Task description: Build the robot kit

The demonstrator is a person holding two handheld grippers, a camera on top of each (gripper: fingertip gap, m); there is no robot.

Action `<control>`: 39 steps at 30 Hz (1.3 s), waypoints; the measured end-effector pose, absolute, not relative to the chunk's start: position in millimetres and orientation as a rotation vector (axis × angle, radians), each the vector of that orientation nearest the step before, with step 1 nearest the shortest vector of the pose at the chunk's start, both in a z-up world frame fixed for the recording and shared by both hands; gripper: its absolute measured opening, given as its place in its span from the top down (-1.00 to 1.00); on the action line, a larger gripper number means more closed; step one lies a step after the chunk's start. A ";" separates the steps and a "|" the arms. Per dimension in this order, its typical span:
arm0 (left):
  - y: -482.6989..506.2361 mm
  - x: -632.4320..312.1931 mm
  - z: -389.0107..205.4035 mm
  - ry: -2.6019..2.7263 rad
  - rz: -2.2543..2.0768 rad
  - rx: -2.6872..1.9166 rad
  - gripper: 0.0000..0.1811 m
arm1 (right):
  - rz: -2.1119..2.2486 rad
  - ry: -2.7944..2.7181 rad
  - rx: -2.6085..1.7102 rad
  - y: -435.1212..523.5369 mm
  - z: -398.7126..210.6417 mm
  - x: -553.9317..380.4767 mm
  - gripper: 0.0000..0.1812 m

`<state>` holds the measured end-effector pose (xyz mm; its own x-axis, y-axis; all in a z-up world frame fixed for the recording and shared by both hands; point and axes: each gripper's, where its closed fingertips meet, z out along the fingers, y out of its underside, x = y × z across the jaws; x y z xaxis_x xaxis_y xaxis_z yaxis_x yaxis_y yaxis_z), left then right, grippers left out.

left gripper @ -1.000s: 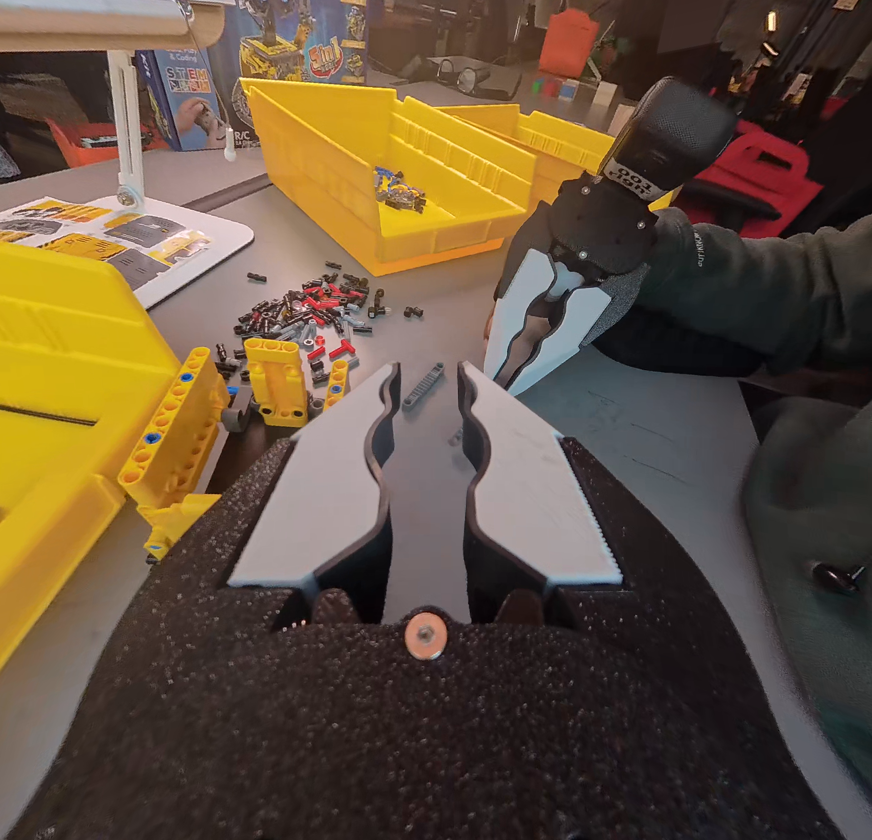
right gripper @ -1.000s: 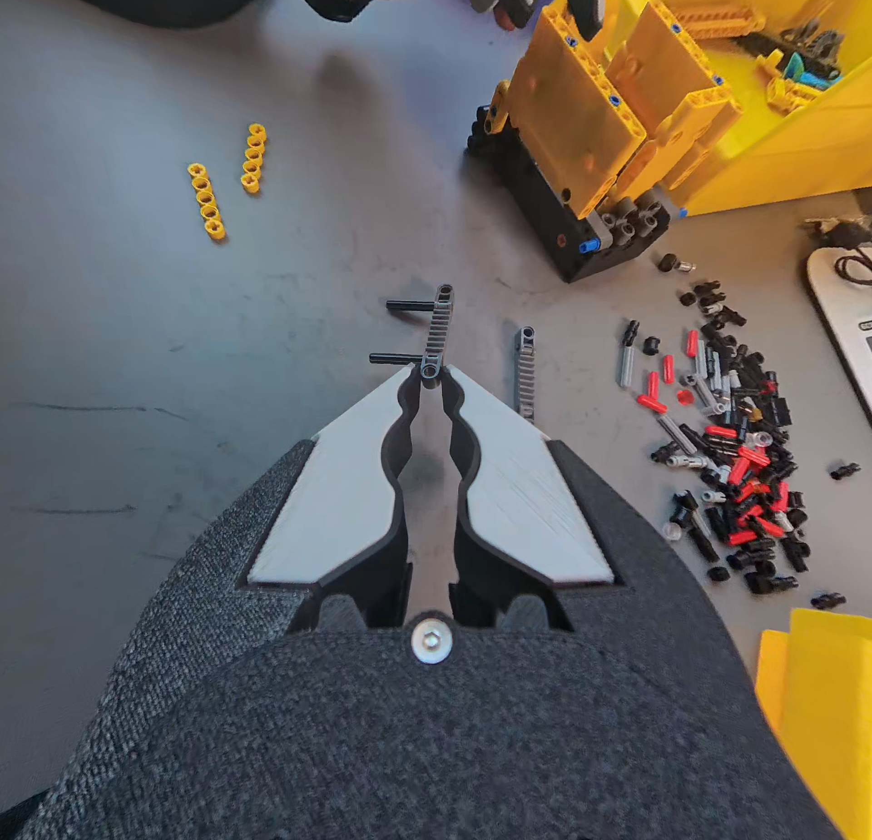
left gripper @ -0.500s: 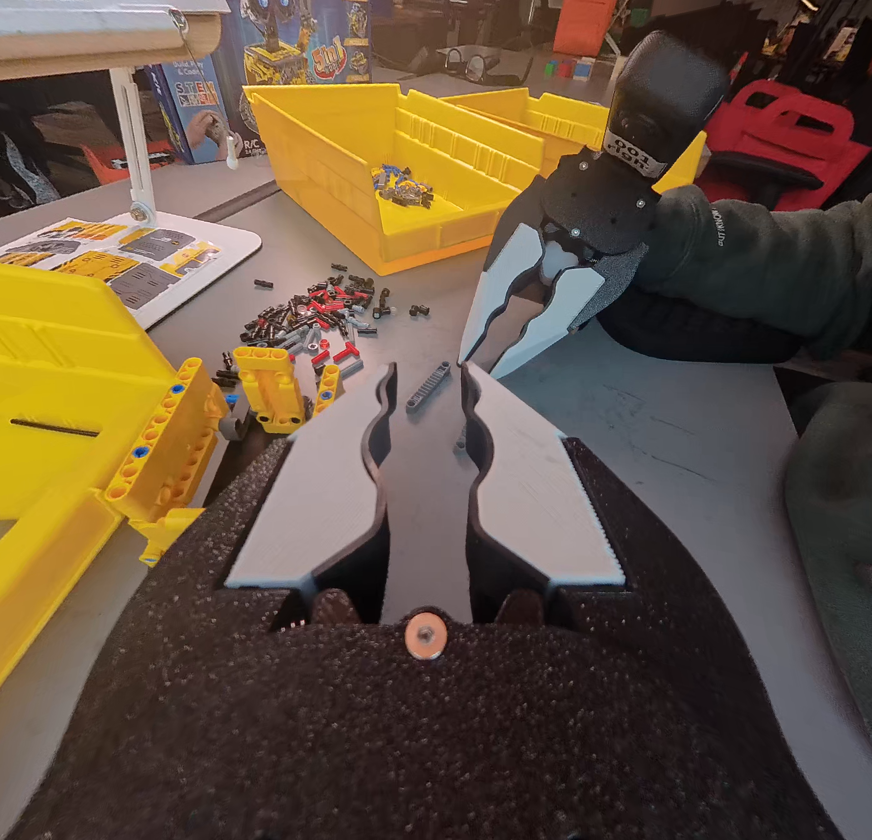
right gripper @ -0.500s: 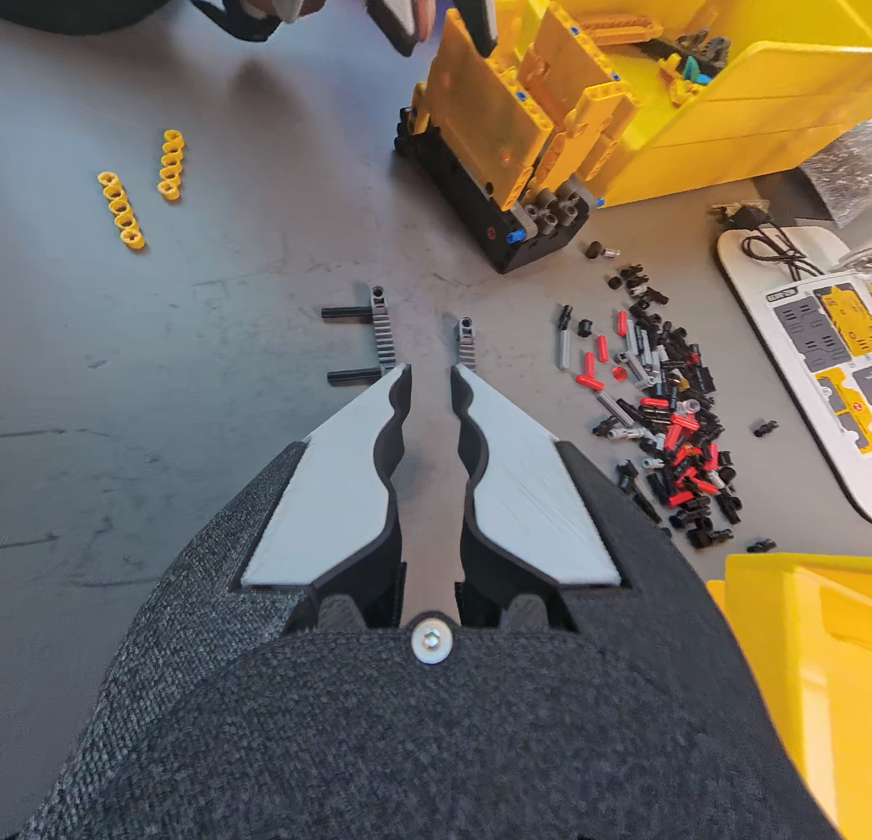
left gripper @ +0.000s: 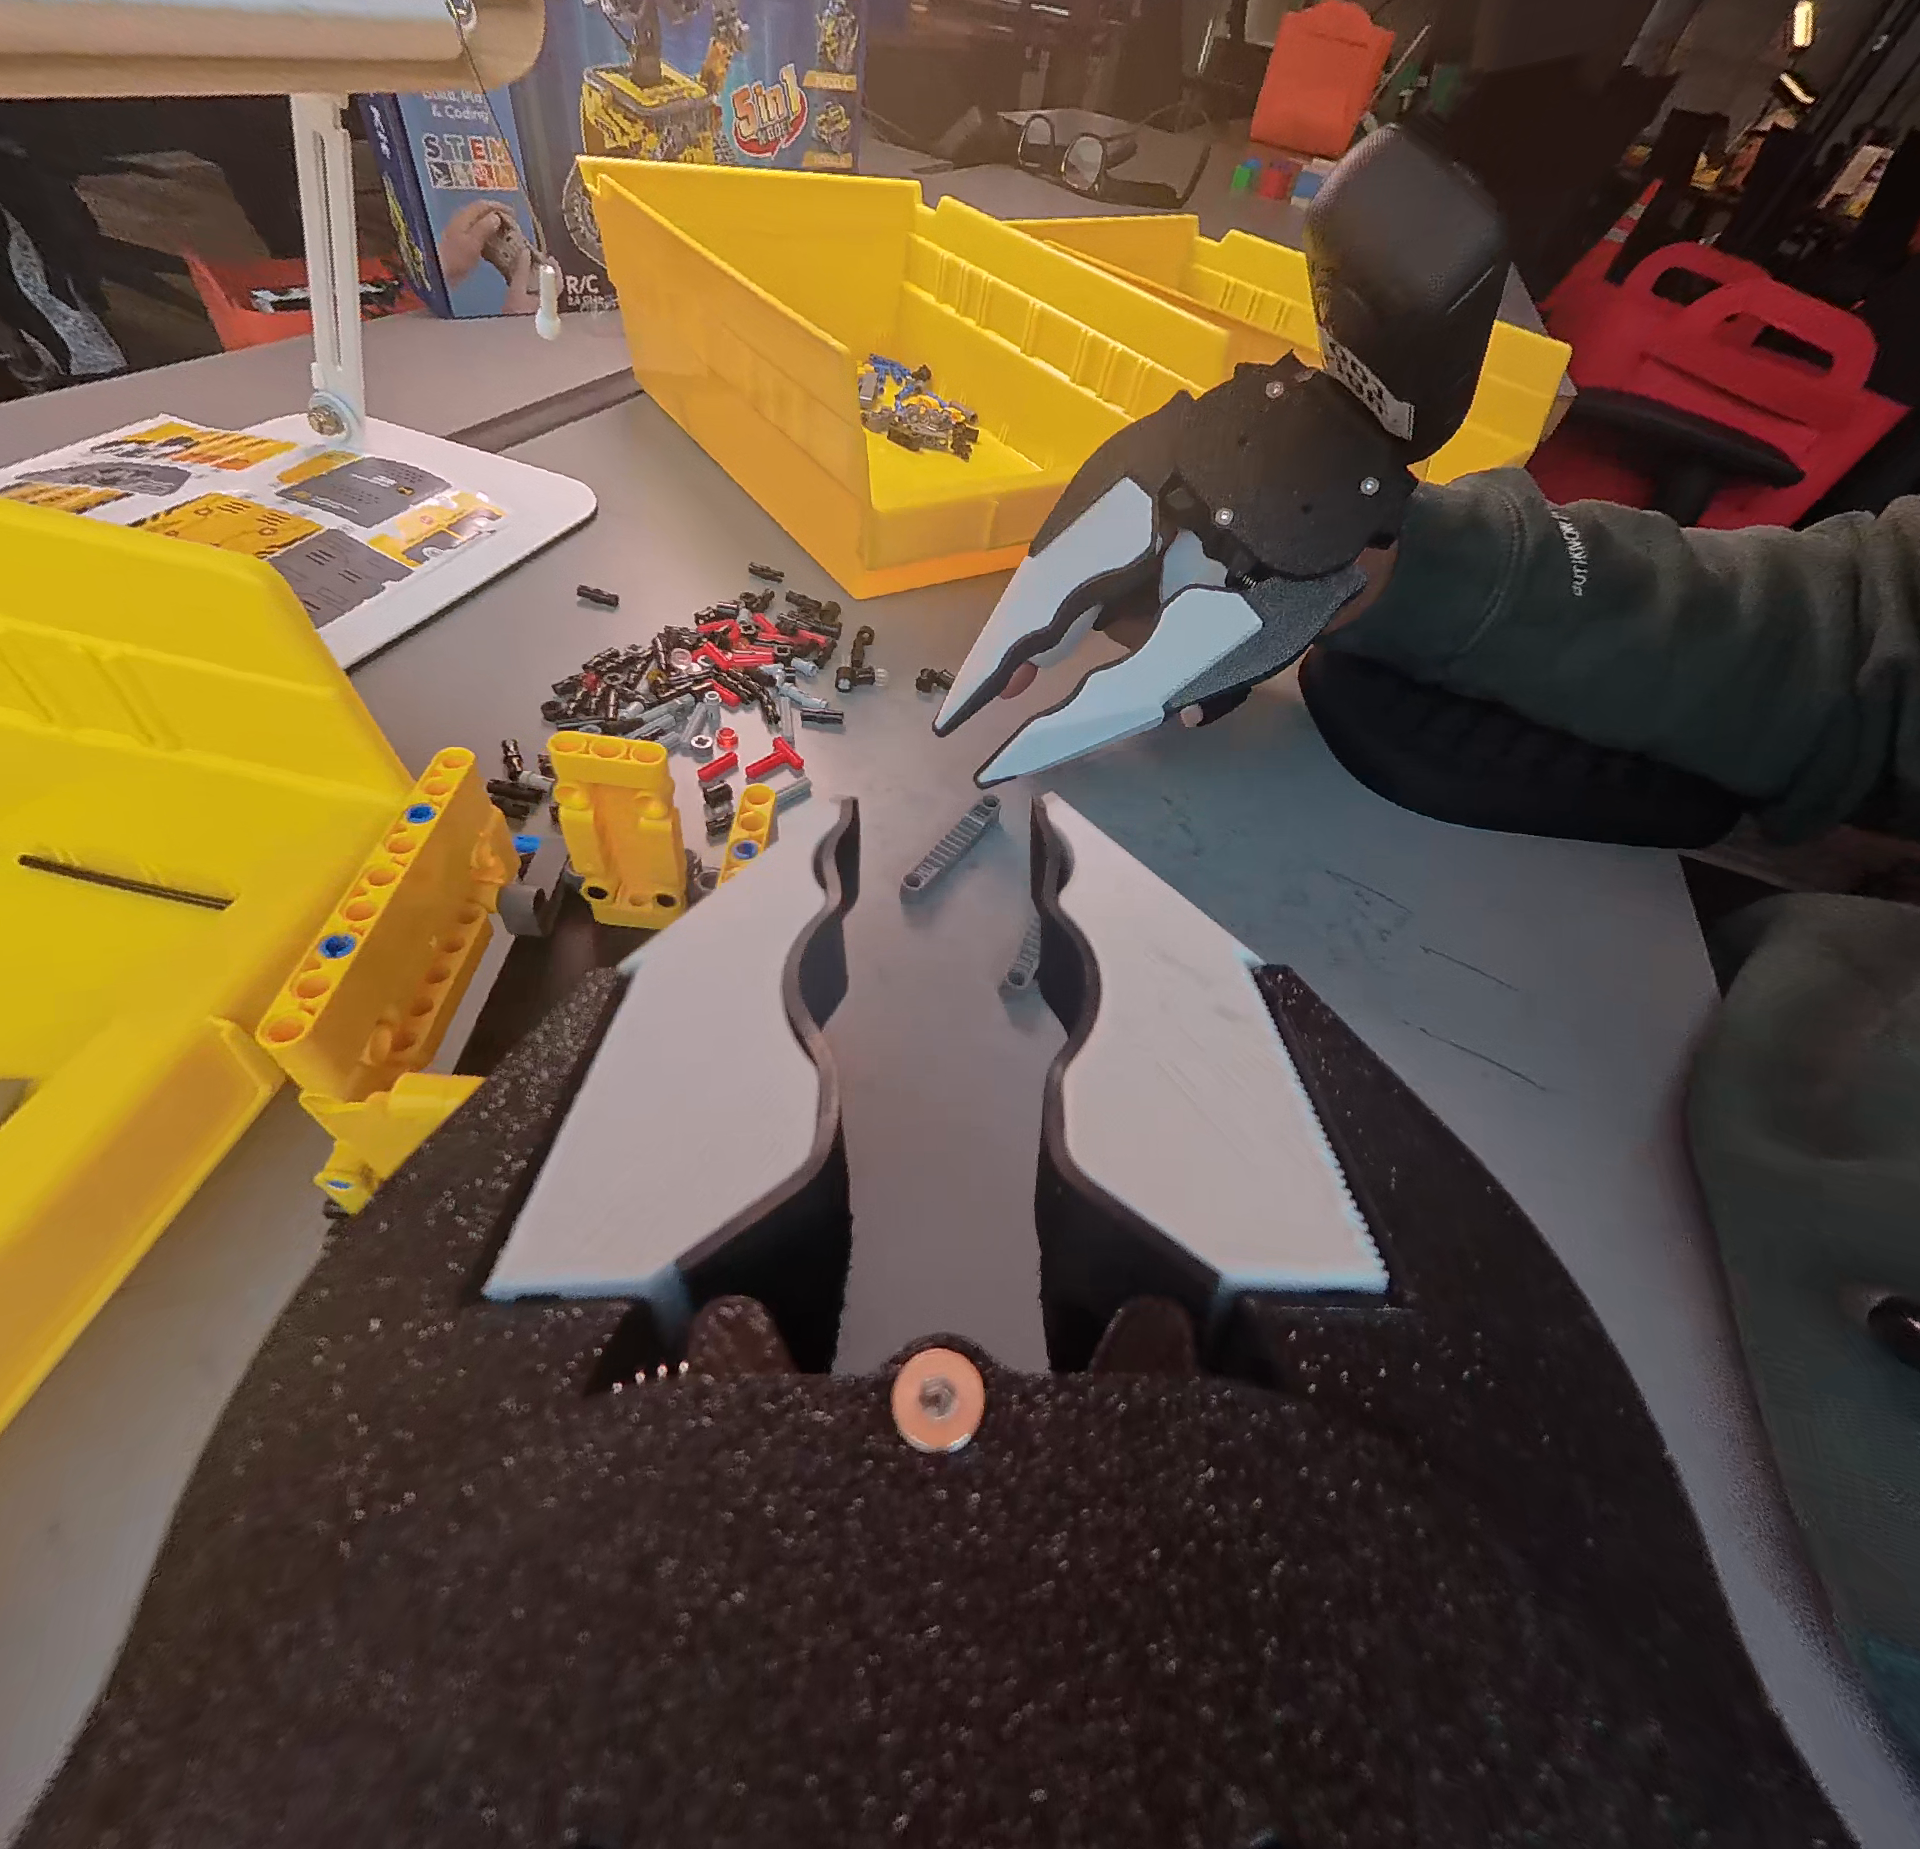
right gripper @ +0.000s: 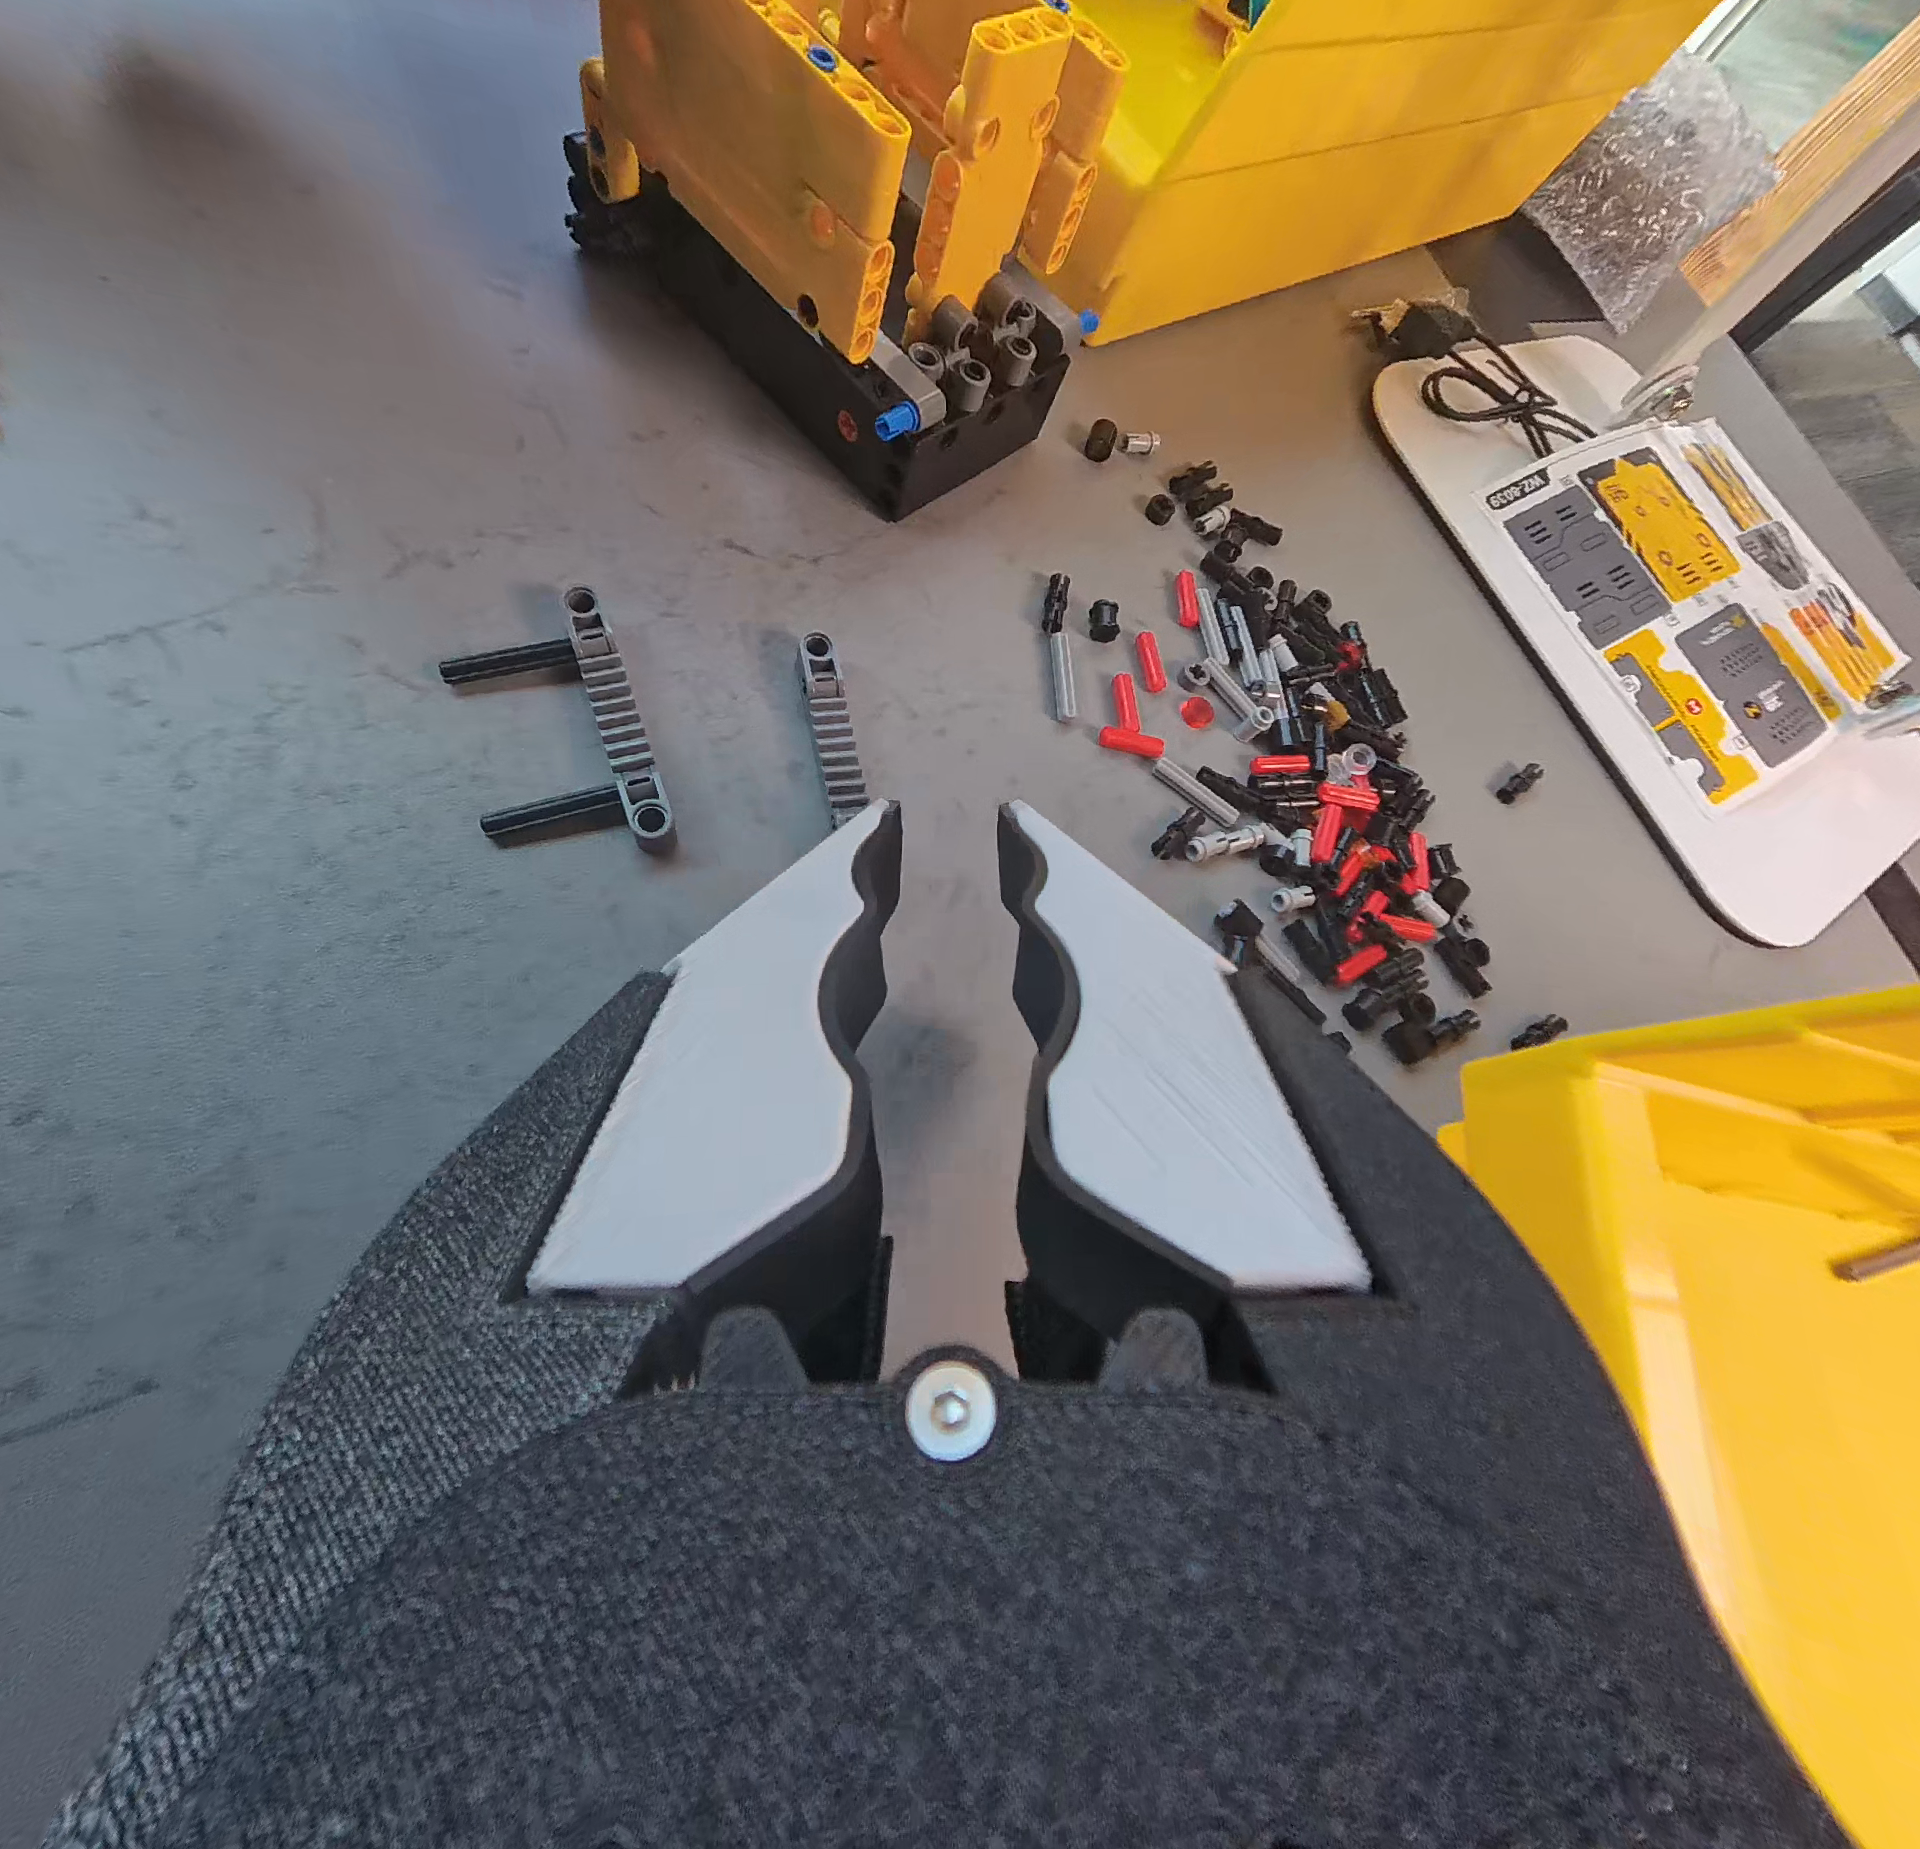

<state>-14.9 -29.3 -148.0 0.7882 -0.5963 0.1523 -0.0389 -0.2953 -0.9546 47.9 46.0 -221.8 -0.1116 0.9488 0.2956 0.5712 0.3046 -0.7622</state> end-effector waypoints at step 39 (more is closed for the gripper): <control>-36.3 16.9 -227.3 0.835 -0.422 -2.123 0.70 | 0.707 -1.927 -1.443 33.4 -237.3 49.7 0.79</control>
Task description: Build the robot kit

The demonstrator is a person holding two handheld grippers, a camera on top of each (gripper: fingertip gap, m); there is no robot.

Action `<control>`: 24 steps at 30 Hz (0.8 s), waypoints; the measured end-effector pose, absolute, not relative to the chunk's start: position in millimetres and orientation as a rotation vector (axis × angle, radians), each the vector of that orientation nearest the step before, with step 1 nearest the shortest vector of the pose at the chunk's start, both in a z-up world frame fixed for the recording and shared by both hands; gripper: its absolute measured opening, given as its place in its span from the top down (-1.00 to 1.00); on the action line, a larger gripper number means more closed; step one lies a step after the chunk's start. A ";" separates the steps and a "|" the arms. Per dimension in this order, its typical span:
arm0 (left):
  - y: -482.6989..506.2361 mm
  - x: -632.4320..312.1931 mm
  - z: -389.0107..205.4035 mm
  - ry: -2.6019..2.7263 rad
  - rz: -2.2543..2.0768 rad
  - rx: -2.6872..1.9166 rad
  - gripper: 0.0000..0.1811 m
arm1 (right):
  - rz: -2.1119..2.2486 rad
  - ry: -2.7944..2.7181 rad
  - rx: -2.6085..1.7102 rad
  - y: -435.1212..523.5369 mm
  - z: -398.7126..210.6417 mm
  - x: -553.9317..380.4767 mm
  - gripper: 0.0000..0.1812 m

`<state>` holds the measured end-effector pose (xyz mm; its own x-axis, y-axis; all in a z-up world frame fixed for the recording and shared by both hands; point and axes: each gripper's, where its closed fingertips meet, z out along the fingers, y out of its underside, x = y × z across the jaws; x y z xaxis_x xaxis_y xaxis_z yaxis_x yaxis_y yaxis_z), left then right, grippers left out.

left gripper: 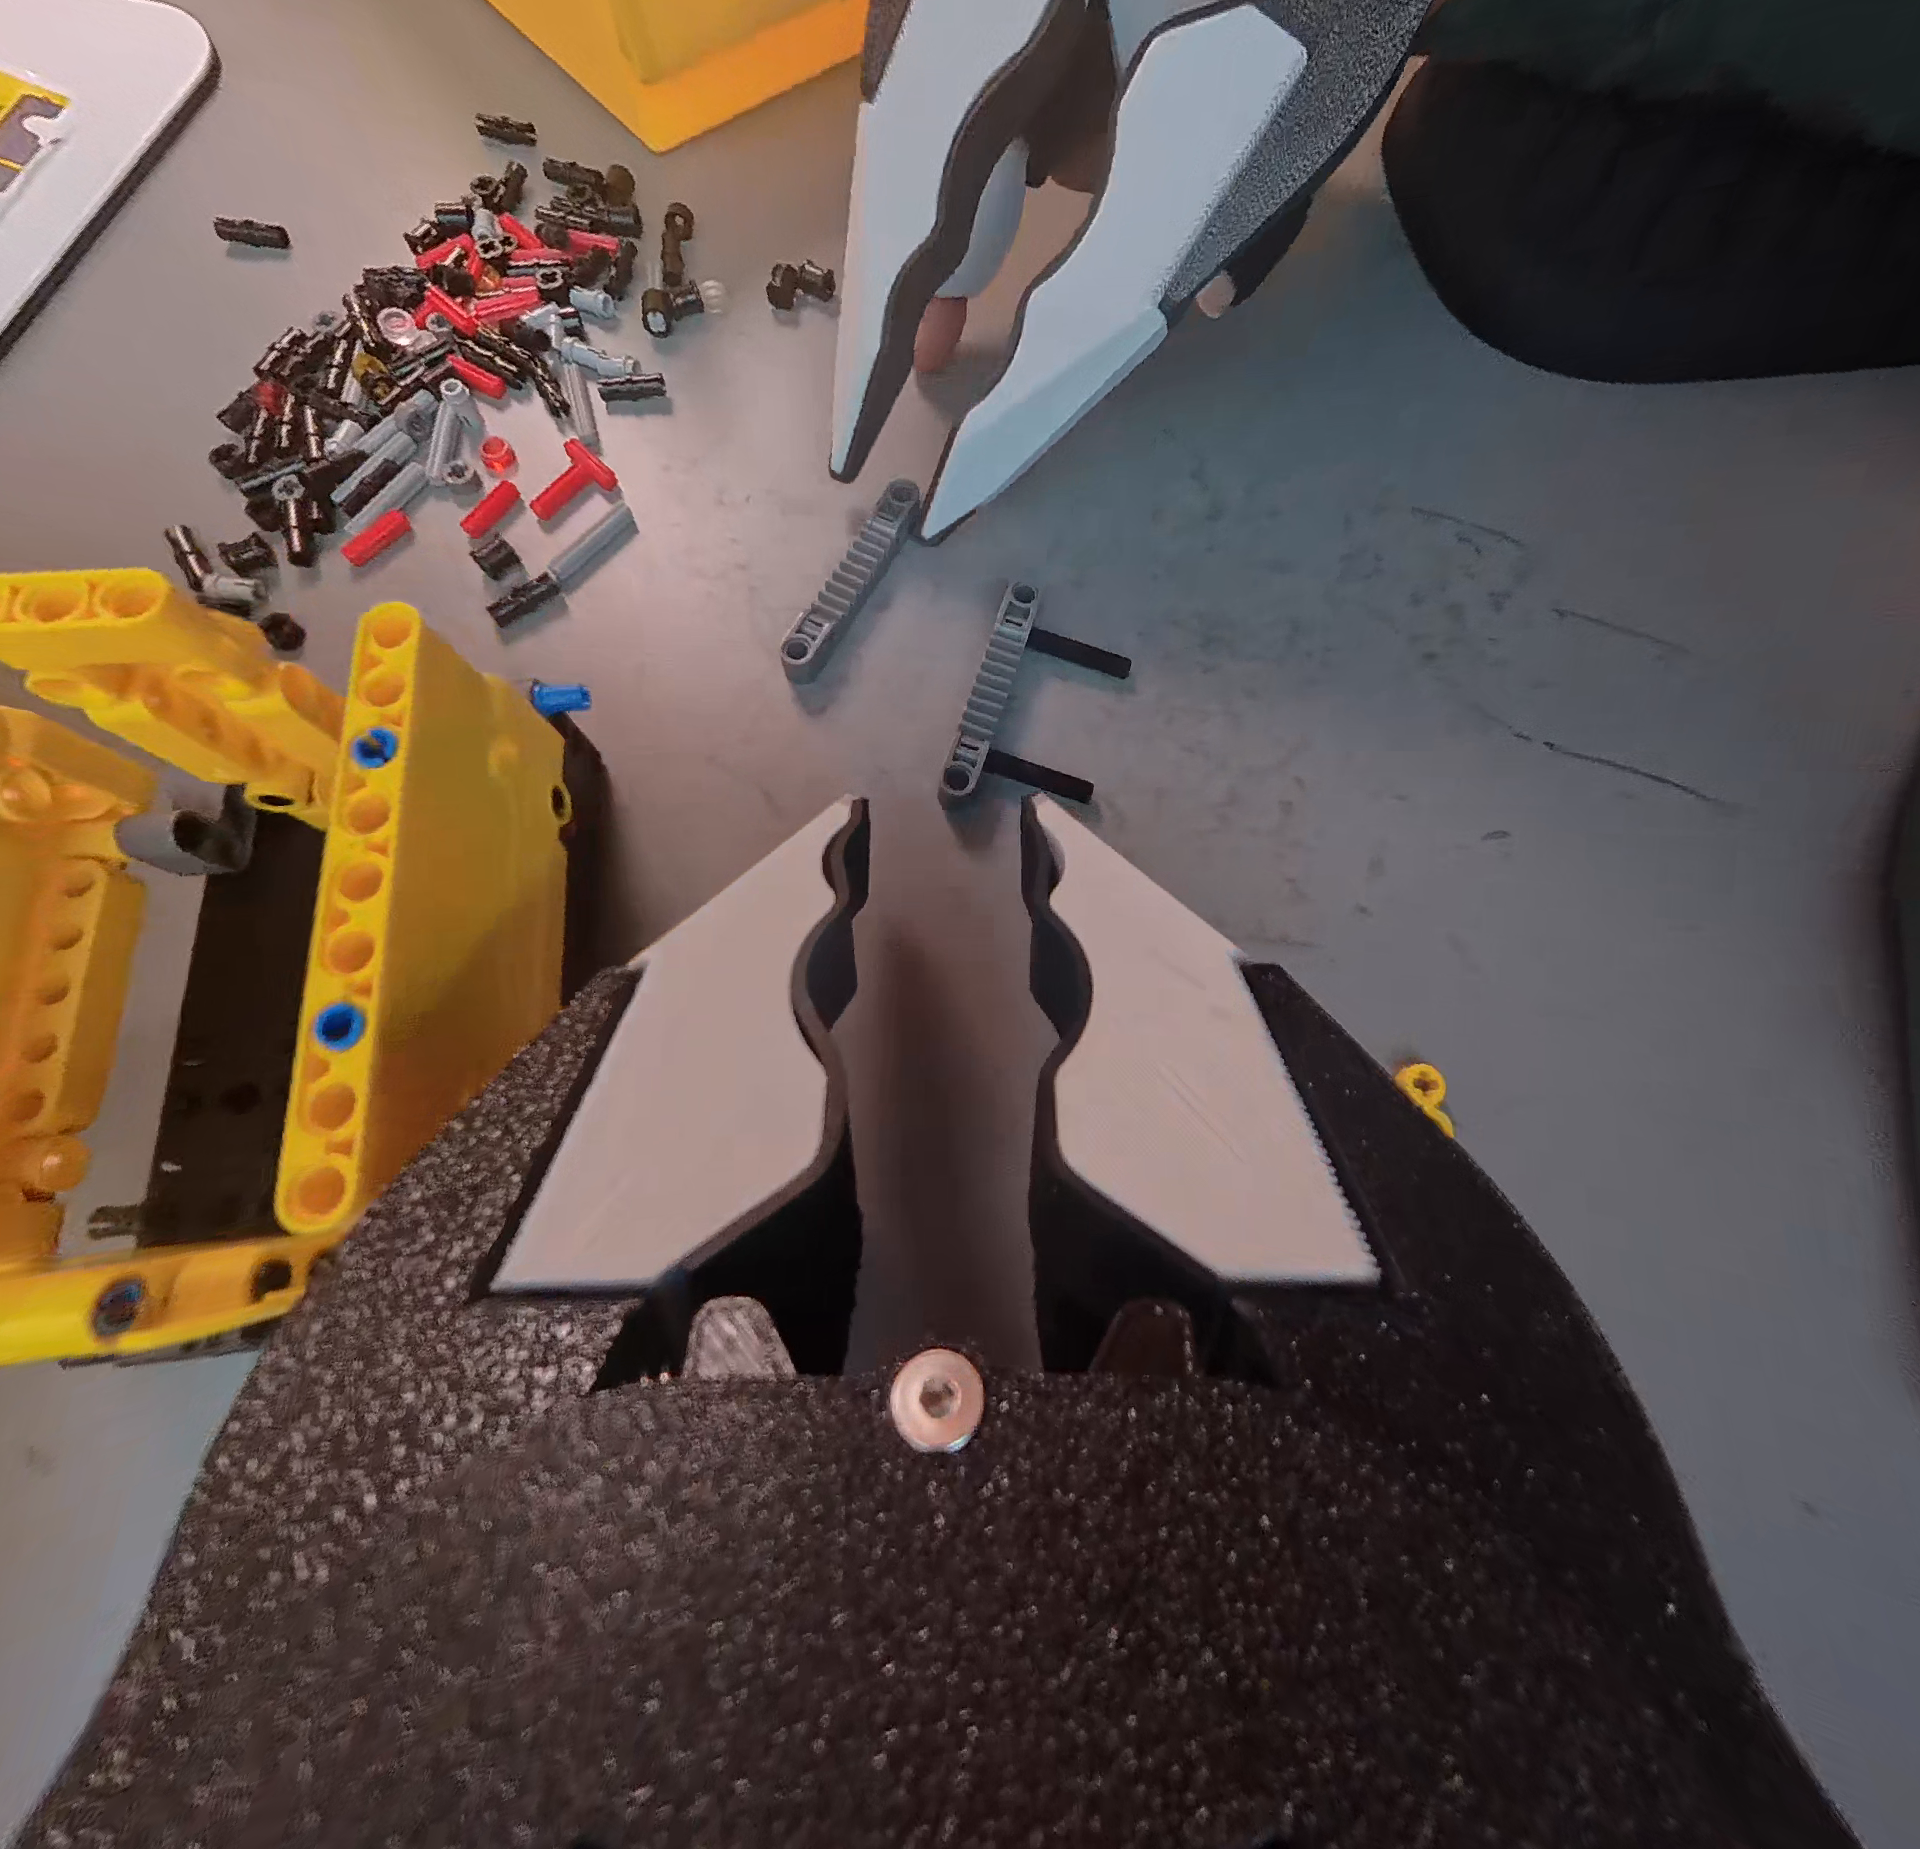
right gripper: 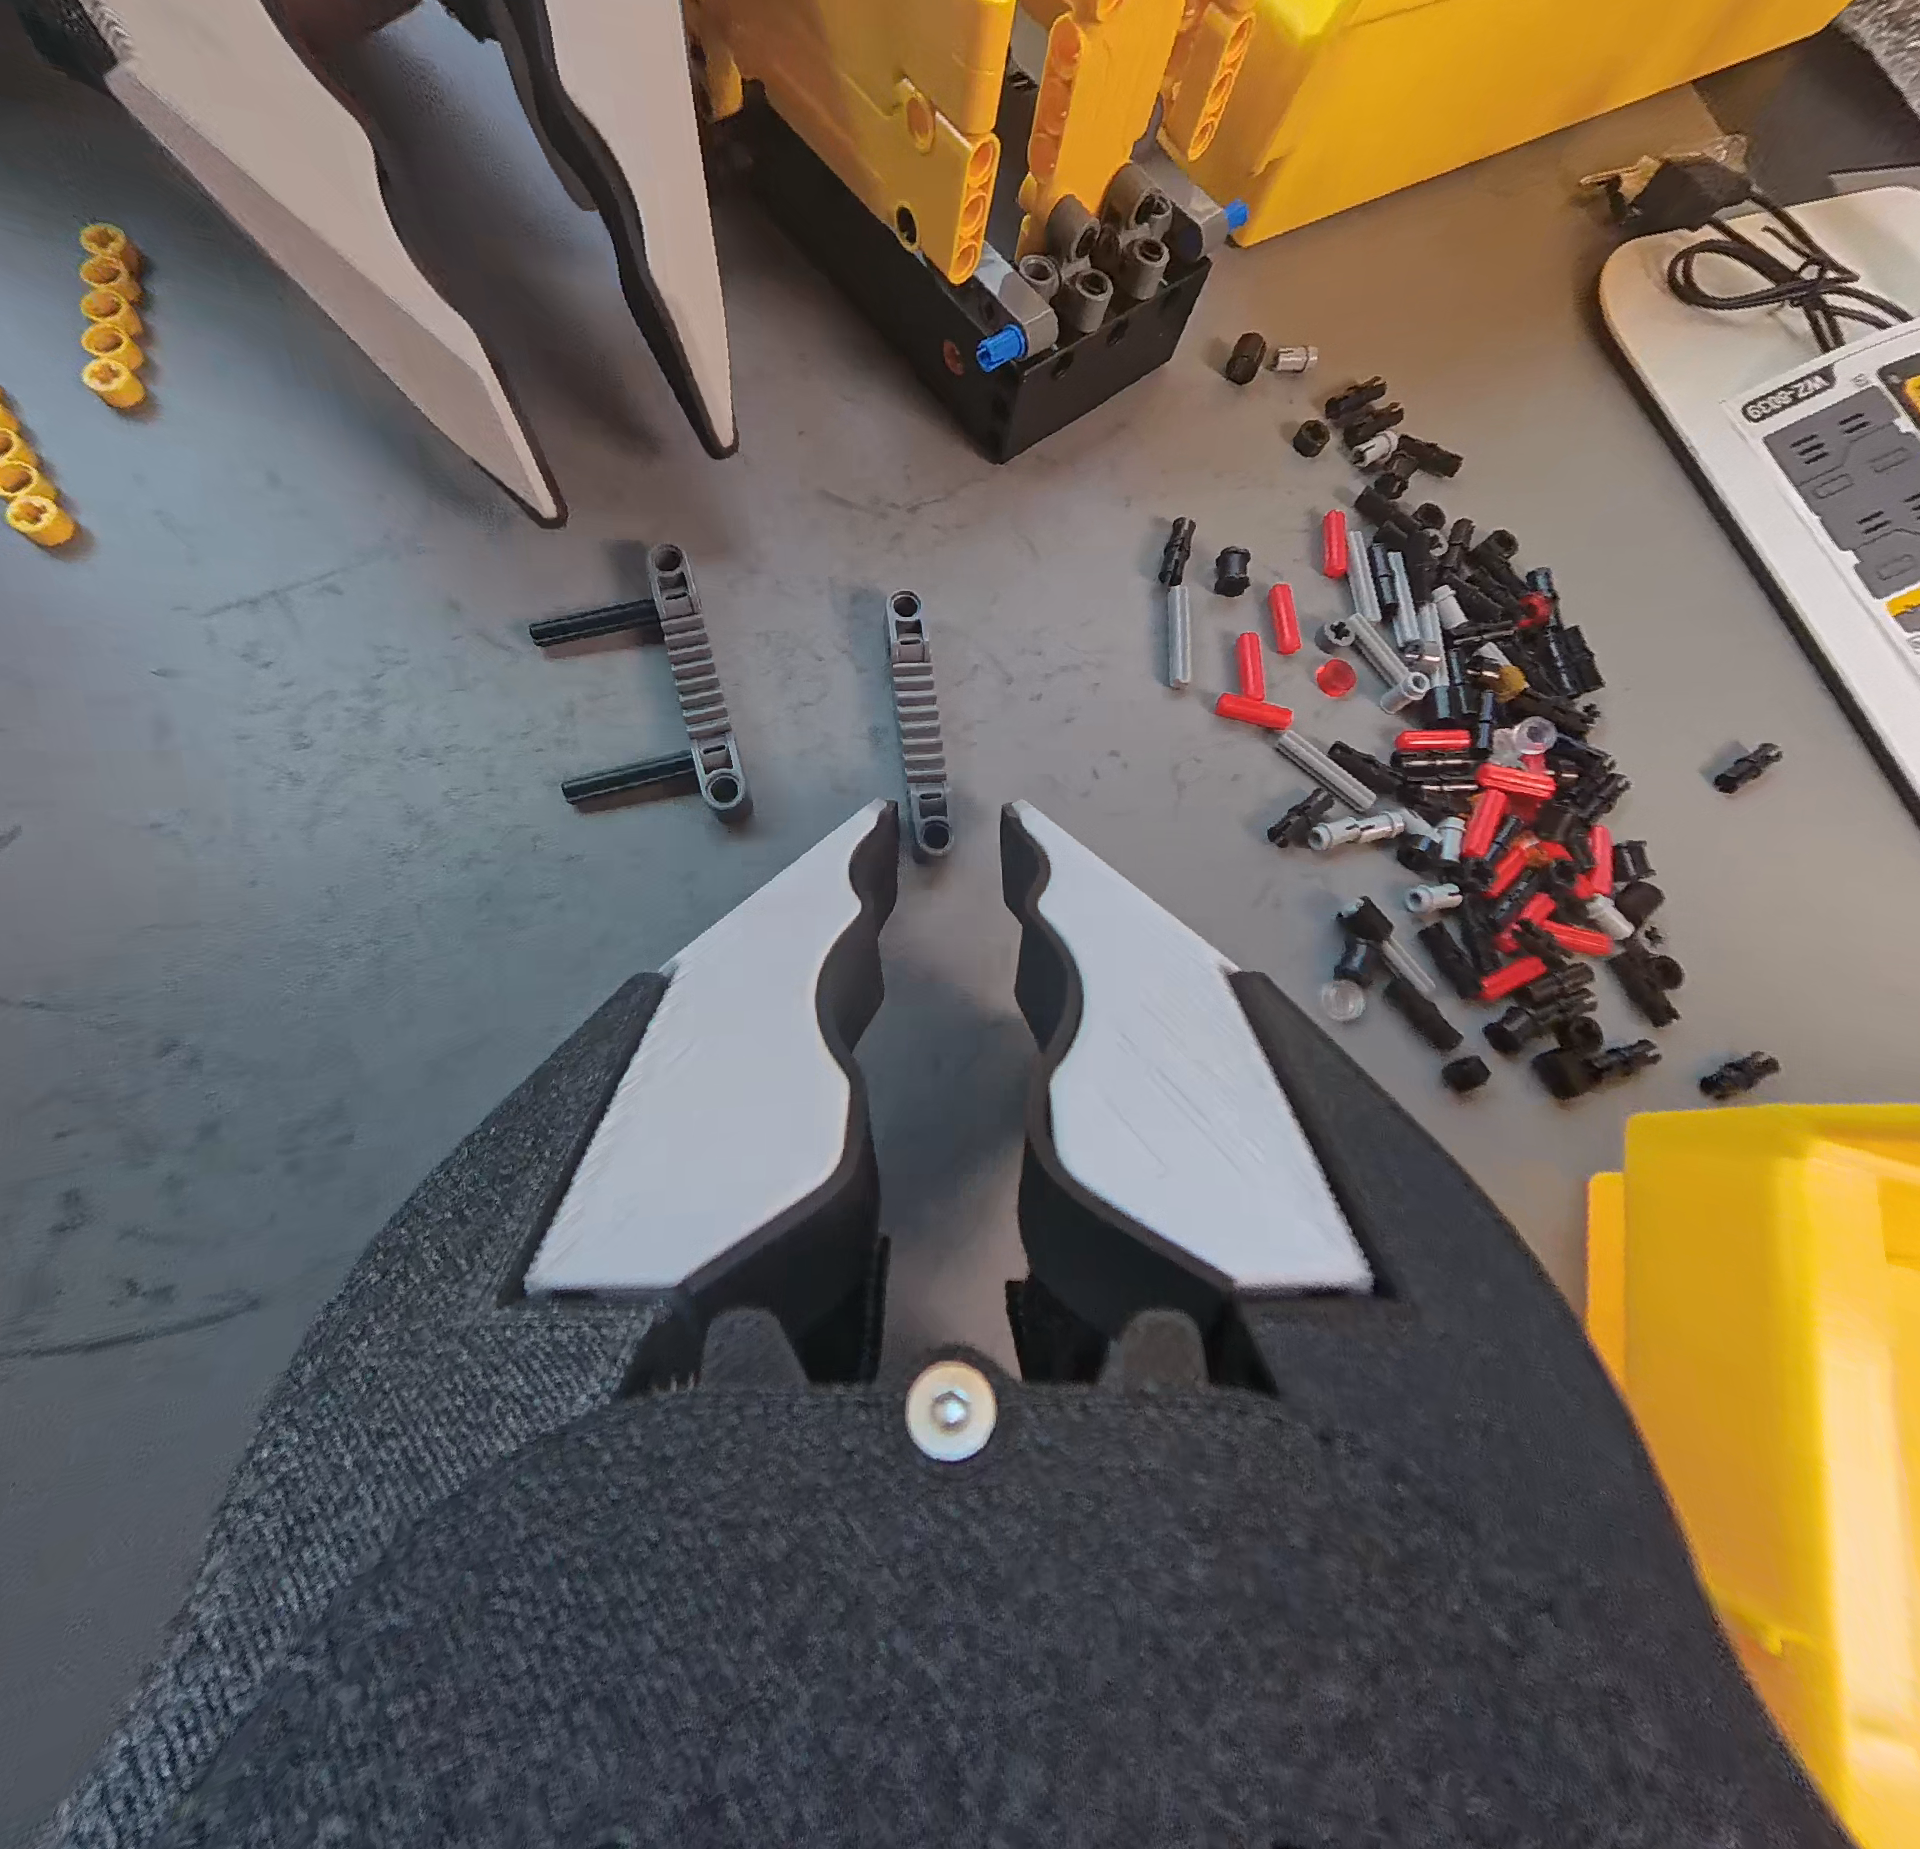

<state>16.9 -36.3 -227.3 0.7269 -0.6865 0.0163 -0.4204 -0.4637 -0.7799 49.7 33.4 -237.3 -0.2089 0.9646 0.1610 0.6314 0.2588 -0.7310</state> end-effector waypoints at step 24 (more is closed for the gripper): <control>-43.9 29.1 -239.1 0.878 -0.533 -2.210 0.93 | 0.925 -2.278 -1.181 -47.9 -236.6 75.8 0.92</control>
<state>29.1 -43.9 -239.1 0.6873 -0.7170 0.1162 -0.4339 -0.5336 -0.7259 75.8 -47.9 -236.6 -0.5567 0.8289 0.0545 0.5563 0.4207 -0.7166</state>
